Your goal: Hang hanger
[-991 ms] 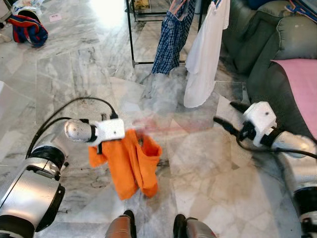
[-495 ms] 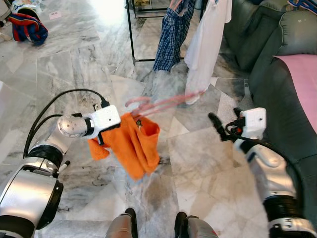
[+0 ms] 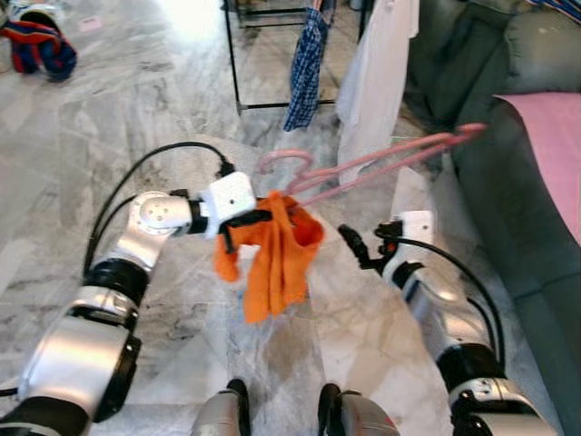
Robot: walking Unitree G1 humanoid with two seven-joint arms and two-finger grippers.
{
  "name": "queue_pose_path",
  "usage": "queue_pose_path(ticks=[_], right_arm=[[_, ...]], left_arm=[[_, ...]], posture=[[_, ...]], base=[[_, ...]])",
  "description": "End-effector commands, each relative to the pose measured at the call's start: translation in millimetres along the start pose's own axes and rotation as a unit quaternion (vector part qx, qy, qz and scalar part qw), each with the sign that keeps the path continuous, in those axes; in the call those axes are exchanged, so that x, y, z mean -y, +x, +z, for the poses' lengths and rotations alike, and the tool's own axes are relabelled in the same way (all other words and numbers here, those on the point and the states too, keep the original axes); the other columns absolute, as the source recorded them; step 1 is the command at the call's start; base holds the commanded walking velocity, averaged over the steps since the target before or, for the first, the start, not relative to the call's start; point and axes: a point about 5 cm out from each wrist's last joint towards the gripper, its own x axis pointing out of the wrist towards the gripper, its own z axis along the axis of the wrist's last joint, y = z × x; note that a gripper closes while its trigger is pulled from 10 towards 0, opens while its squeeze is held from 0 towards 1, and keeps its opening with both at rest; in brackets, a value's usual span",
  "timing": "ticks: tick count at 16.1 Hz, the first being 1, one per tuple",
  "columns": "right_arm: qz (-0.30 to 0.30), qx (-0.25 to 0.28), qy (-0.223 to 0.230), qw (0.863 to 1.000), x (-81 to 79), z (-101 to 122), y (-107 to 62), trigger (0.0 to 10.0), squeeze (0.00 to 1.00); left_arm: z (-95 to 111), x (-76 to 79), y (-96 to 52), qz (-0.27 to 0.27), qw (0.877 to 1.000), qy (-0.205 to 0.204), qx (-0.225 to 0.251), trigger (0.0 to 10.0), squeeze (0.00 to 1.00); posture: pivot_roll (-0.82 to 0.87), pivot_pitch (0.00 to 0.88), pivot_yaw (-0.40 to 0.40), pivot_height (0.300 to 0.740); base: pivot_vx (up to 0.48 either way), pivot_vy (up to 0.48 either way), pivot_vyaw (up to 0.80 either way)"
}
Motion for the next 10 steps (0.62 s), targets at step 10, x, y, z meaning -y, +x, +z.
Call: queue_pose_path(ticks=[10], right_arm=[[0.029, -0.071, 0.052, 0.996, -8.5, -27.2, 3.4, 10.0, 0.00]], left_arm=[[34.6, -0.2, 7.1, -0.016, 0.997, 0.017, 0.078, 0.0, 0.00]], posture=[[0.03, 0.286, -0.018, 0.740]], base=[[0.000, 0.000, 0.00]])
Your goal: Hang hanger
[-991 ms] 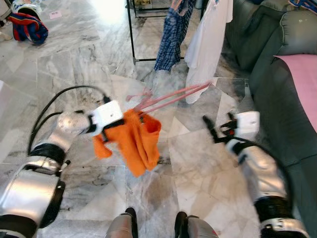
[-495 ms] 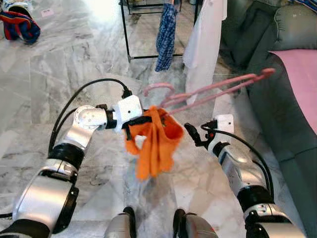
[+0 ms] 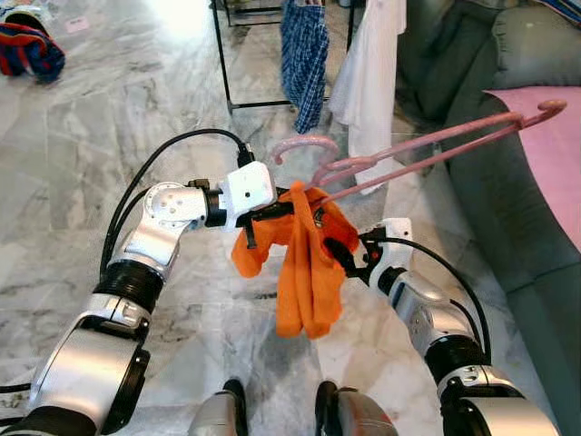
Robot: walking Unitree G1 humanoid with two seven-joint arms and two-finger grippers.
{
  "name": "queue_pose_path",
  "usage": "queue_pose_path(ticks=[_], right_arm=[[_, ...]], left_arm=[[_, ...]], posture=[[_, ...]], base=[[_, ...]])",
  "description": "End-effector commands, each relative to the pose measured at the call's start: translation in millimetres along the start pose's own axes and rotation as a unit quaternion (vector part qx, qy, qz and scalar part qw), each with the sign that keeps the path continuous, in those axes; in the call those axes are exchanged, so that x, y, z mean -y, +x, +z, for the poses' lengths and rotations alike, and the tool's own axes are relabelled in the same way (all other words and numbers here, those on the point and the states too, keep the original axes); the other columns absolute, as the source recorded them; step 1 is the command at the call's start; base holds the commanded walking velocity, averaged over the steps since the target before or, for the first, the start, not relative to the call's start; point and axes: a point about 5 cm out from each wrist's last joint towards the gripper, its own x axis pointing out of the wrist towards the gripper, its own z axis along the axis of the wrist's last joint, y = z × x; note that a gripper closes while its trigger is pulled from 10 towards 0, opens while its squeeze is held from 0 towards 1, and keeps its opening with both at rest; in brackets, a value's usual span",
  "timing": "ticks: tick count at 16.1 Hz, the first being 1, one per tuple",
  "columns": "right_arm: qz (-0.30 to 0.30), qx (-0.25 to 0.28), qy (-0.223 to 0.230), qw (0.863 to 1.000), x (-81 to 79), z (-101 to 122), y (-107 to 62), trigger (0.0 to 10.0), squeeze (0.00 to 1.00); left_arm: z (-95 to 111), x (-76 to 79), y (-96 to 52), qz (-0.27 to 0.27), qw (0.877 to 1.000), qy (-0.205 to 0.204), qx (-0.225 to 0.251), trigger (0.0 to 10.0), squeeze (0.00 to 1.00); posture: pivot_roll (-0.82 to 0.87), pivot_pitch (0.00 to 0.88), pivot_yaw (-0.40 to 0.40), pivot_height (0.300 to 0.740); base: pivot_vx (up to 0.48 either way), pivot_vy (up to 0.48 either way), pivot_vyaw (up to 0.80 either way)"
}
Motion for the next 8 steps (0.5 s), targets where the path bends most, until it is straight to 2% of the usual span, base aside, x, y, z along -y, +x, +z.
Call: queue_pose_path(ticks=[1, 2, 3, 4, 5, 8], right_arm=[[-0.018, -0.026, 0.014, 0.999, 6.8, -12.8, -3.9, 10.0, 0.00], [-0.044, -0.035, 0.043, 0.997, 14.3, -16.9, -5.9, 4.9, 0.00], [-0.056, -0.042, 0.060, 0.996, 17.0, -19.4, -6.7, 0.6, 0.00], [-0.077, -0.057, 0.086, 0.992, 20.9, -25.2, -8.4, 0.0, 0.00], [-0.096, -0.063, 0.091, 0.989, 22.8, -28.9, -9.3, 0.0, 0.00], [-0.093, -0.060, 0.105, 0.988, 17.5, -29.1, -5.3, 0.0, 0.00]], left_arm=[[5.9, 0.1, -1.5, -0.003, 1.000, 0.001, 0.019, 0.0, 0.00], [11.3, 0.7, -0.6, -0.008, 0.999, -0.009, 0.036, 0.0, 0.00], [12.8, 1.0, -0.3, -0.010, 0.999, -0.015, 0.042, 0.0, 0.00], [14.8, 1.2, -0.1, -0.011, 0.999, -0.020, 0.049, 0.0, 0.00], [16.9, 0.8, -1.3, -0.012, 0.998, -0.024, 0.055, 0.0, 0.00], [26.4, 1.8, -3.0, -0.018, 0.996, -0.037, 0.077, 0.0, 0.00]], posture=[[0.03, 0.287, -0.017, 0.740], [0.03, 0.287, -0.018, 0.740], [0.03, 0.285, -0.019, 0.740], [0.03, 0.285, -0.019, 0.740], [0.04, 0.285, -0.021, 0.740], [0.05, 0.285, -0.025, 0.740]], base=[[0.000, 0.000, 0.00], [0.000, 0.000, 0.00], [0.000, 0.000, 0.00], [0.000, 0.000, 0.00], [0.000, 0.000, 0.00], [0.000, 0.000, 0.00]])
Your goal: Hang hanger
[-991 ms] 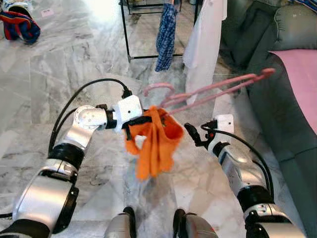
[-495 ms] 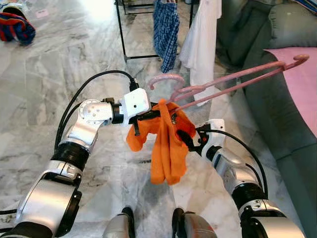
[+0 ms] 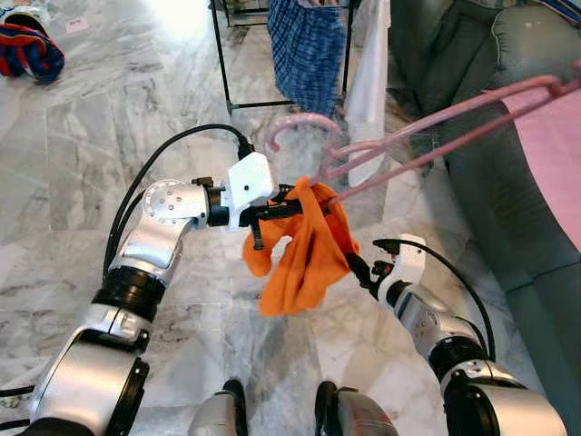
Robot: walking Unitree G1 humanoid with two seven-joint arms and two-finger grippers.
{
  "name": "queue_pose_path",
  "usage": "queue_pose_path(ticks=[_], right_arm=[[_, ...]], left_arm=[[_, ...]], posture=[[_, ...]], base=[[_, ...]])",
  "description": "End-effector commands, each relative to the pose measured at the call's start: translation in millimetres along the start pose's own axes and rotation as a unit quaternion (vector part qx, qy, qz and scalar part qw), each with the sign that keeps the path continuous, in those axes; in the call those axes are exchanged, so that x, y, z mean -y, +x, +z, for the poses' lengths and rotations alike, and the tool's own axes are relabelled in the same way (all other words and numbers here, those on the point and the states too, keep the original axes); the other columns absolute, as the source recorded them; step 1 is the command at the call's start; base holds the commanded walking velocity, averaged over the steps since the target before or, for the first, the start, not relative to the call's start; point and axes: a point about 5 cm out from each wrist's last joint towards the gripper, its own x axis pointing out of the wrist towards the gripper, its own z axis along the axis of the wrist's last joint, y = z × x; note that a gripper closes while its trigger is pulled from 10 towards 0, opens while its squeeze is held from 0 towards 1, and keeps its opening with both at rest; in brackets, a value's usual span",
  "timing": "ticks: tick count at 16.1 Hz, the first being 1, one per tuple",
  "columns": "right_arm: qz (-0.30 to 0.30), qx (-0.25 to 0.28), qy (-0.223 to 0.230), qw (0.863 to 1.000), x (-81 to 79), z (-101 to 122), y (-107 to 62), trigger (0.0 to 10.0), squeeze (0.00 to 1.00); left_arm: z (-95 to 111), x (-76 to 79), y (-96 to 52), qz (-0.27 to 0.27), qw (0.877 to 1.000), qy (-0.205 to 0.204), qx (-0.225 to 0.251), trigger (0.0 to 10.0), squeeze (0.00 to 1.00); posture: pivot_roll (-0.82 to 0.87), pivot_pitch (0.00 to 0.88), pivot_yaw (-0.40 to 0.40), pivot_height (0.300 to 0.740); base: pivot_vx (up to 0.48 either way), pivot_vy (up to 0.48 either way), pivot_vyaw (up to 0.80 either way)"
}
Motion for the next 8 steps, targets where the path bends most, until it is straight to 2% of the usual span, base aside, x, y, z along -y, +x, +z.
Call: queue_pose_path(ticks=[1, 3, 4, 8], right_arm=[[-0.004, -0.014, 0.009, 1.000, -0.3, -8.0, -0.1, 0.0, 0.00], [-0.001, -0.015, 0.011, 1.000, -1.9, -7.9, 0.7, 0.0, 0.00], [-0.013, -0.010, 0.014, 1.000, 2.3, -6.3, -0.2, 0.0, 0.00], [-0.085, 0.029, 0.047, 0.995, 36.8, 7.9, -12.4, 0.0, 0.00]], left_arm=[[8.5, -1.4, -2.5, 0.003, 1.000, 0.007, 0.022, 0.0, 0.00], [11.2, 0.1, -1.5, 0.000, 1.000, 0.008, 0.025, 0.0, 0.00], [10.9, 4.2, -1.7, -0.009, 1.000, 0.008, 0.021, 0.0, 0.00], [2.7, 5.0, -7.8, 0.000, 1.000, -0.005, 0.007, 0.0, 0.00]], posture=[[0.05, 0.286, -0.026, 0.740], [0.05, 0.288, -0.027, 0.740], [0.05, 0.287, -0.028, 0.740], [0.04, 0.284, -0.031, 0.740]], base=[[0.000, 0.000, 0.00], [0.000, 0.000, 0.00], [0.000, 0.000, 0.00], [0.000, 0.000, 0.00]])
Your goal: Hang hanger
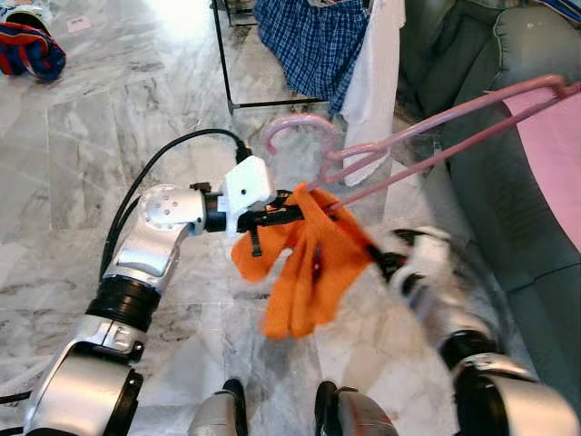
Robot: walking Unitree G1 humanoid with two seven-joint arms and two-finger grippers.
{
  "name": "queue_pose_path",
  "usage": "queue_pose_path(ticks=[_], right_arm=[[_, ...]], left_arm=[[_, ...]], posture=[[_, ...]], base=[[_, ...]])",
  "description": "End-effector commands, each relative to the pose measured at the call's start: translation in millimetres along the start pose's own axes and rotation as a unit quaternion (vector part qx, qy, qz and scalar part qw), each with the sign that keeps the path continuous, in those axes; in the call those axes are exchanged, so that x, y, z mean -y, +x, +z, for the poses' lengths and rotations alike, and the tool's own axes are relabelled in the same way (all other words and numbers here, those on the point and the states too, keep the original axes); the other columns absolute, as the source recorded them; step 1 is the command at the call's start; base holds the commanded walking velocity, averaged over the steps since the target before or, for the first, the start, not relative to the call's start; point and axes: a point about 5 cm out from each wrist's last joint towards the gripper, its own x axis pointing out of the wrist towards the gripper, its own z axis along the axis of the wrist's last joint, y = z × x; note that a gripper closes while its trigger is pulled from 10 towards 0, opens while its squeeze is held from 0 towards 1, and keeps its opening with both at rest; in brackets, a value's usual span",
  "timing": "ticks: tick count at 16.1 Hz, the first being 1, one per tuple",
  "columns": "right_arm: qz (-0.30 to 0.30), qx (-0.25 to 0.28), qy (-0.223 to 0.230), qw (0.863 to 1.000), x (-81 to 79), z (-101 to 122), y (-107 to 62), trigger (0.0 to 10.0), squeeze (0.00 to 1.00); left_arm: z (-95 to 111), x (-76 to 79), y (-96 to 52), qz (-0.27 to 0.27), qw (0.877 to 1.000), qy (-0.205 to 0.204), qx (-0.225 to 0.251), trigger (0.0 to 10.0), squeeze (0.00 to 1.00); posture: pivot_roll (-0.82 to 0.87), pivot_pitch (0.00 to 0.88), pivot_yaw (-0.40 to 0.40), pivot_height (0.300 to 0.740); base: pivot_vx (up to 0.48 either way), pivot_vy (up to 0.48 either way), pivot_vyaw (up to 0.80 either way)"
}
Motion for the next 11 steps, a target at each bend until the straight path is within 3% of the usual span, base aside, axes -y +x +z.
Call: queue_pose_path(ticks=[1, 3, 6, 9, 10, 11], right_arm=[[-0.033, -0.017, 0.020, 0.999, 16.6, -11.9, -6.3, 0.0, 0.00], [-0.072, 0.001, 0.028, 0.997, 40.8, -2.2, -14.1, 0.0, 0.00], [-0.097, 0.055, 0.023, 0.993, 57.1, 27.6, -19.4, 0.0, 0.00], [-0.124, 0.159, 0.009, 0.980, 72.2, 92.3, -31.4, 0.0, 0.00], [-0.120, 0.202, -0.008, 0.972, 71.6, 121.6, -37.8, 0.0, 0.00], [-0.119, 0.222, -0.013, 0.968, 70.2, 135.8, -41.1, 0.0, 0.00]], left_arm=[[3.8, -1.5, -3.4, 0.004, 1.000, 0.007, 0.009, 0.0, 0.00], [2.7, -1.8, -5.1, 0.007, 1.000, 0.005, 0.006, 0.0, 0.00], [-6.1, 4.1, -4.9, 0.000, 1.000, -0.006, -0.003, 0.0, 0.00], [-37.4, 16.7, -12.9, 0.003, 0.998, -0.033, -0.049, 0.0, 0.00], [-50.1, 21.0, -16.6, 0.012, 0.997, -0.050, -0.065, 0.0, 0.00], [-55.5, 23.4, -17.2, 0.017, 0.996, -0.058, -0.070, 0.0, 0.00]], posture=[[0.04, 0.283, -0.030, 0.740], [0.03, 0.282, -0.030, 0.740], [0.03, 0.284, -0.025, 0.740], [0.02, 0.289, -0.020, 0.740], [0.02, 0.289, -0.021, 0.740], [0.02, 0.289, -0.021, 0.740]], base=[[0.000, 0.000, 0.00], [0.000, 0.000, 0.00], [0.000, 0.000, 0.00], [0.000, 0.000, 0.00], [0.000, 0.000, 0.00], [0.000, 0.000, 0.00]])
